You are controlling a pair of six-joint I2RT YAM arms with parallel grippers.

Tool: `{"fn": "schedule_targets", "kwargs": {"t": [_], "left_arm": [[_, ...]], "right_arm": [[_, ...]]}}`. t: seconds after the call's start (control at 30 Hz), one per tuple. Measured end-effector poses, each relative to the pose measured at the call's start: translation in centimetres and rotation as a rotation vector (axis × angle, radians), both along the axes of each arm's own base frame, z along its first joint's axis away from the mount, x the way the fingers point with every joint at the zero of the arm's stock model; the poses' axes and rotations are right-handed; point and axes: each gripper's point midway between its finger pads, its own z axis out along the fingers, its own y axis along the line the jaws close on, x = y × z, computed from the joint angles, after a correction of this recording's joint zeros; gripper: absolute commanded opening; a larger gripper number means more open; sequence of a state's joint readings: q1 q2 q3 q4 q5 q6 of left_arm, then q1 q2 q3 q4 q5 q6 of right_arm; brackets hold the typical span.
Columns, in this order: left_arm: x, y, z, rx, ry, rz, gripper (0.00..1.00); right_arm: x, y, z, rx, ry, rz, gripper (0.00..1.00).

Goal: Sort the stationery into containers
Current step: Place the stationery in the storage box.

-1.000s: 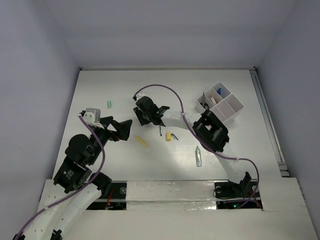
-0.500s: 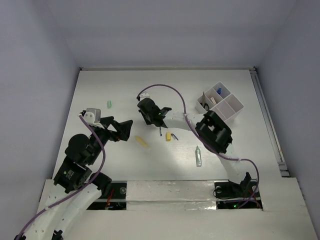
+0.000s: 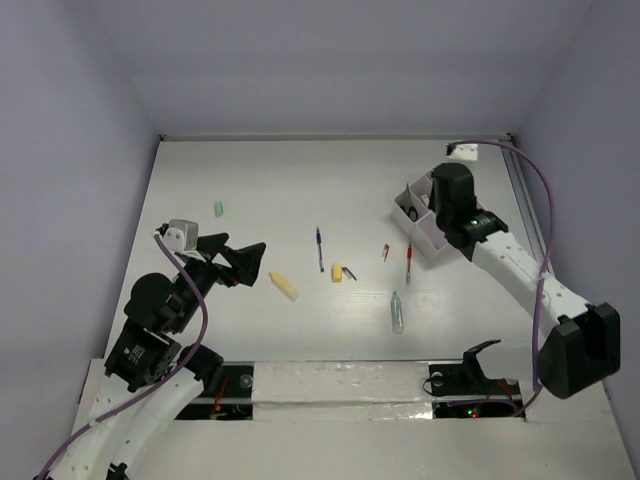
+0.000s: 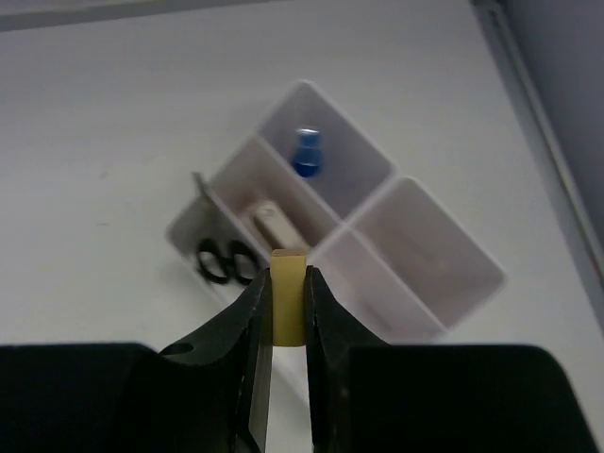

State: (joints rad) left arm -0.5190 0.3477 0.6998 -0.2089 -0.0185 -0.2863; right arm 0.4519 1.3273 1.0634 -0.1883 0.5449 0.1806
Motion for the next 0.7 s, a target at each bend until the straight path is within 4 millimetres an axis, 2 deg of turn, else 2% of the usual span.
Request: {"fn": "schedule_targets", "kwargs": {"t": [0.03,0.1,0.2,0.33,0.6,0.7], "left_arm": [[-0.1,-0.1,0.1,-0.002,-0.004,-0.006,0.99],[-0.2,-0.1,0.2,-0.004,-0.009,-0.015,0.99],[-0.4,-0.2,0.4,-0.007,-0.016,-0.023,0.99],[-0.8,-0.1,0.7,-0.015,-0.03,-0.032,0.99],[-1.1,-0.2,0.9,-0.02,-0.041,-0.045,0.99],[-1.2,-0.2,1.0,-0.02,-0.043,-0.048,0.99]], "right_arm": [[-0.6,-2.6,0.1,-0.007,-0.002,-0.063,0.0],[-1.6,-6.2,0.1,-0.018,0.006,-0.148,0.0],[-2.3,-8.9,-0.4,-0.031,0.033,-0.217,0.01],[-2.4,-10.4,-1.4,-0.063,0.083,-0.246,0.01],[-1.4,-11.6,-4.4,-0.181,0.21,-0.253,0.06],[-1.2,-11.7,-4.9,-0.213,0.237,-0.245,0.1]]}}
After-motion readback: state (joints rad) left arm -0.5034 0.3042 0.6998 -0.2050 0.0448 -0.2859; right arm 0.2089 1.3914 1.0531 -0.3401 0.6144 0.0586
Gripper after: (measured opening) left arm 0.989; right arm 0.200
